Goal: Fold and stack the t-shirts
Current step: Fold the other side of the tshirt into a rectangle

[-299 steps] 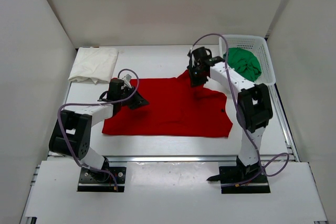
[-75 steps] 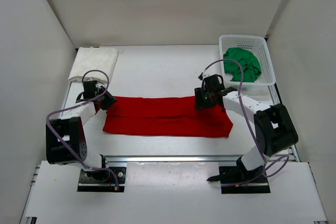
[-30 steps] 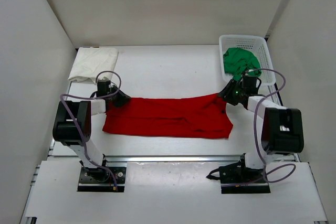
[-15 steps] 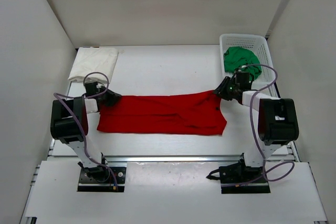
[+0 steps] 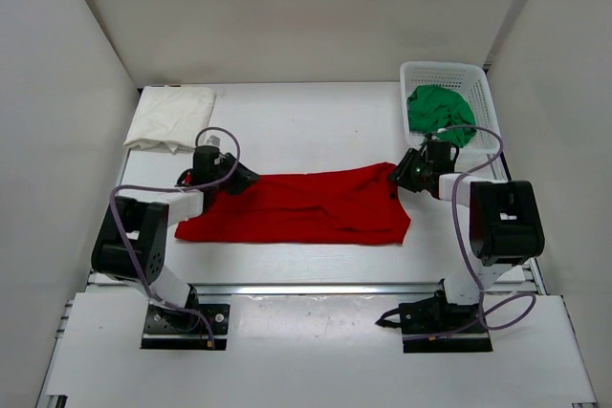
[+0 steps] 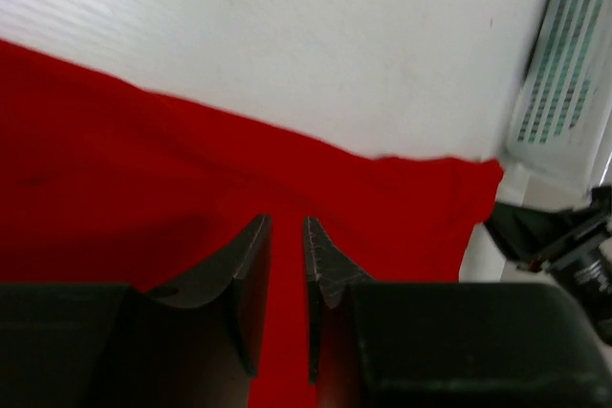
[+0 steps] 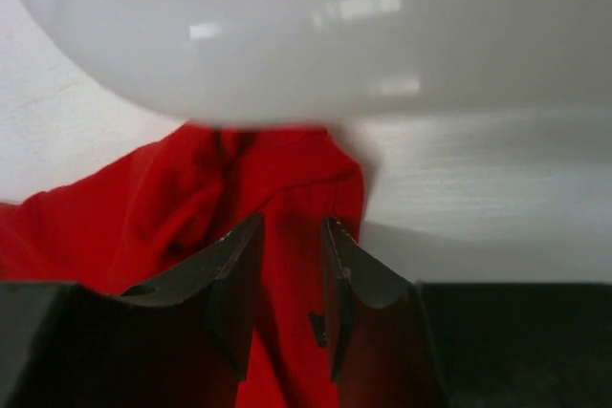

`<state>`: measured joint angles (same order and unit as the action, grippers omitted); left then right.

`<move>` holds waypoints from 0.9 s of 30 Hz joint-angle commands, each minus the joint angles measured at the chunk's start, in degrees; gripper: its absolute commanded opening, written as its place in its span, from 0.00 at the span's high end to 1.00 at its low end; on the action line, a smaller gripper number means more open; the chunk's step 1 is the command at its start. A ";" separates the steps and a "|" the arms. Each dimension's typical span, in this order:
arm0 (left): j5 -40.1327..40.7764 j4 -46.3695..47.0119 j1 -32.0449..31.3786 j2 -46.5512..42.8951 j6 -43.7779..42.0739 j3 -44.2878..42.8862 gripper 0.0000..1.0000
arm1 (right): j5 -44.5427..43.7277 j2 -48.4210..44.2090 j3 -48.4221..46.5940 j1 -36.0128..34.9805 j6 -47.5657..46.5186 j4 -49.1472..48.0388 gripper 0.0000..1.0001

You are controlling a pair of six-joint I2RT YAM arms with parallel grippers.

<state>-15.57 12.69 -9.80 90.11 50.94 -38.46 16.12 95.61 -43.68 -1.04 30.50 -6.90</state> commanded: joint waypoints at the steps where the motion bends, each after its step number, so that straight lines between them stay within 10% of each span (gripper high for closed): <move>1: 3.18 0.32 -3.89 -2.57 -1.89 1.72 0.69 | -0.47 1.41 -2.72 0.25 0.17 -4.70 0.71; 13: 3.62 1.46 -5.49 1.48 -3.65 4.35 0.70 | -6.09 2.40 -4.75 -3.53 0.17 -3.39 0.86; 27: 2.31 4.79 -5.76 2.27 -1.89 6.29 0.71 | -7.42 5.63 -6.67 -3.36 0.18 -4.35 0.72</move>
<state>-12.88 16.23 -15.51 92.05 48.99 -32.67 9.91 99.57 -47.81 -5.08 31.09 -9.50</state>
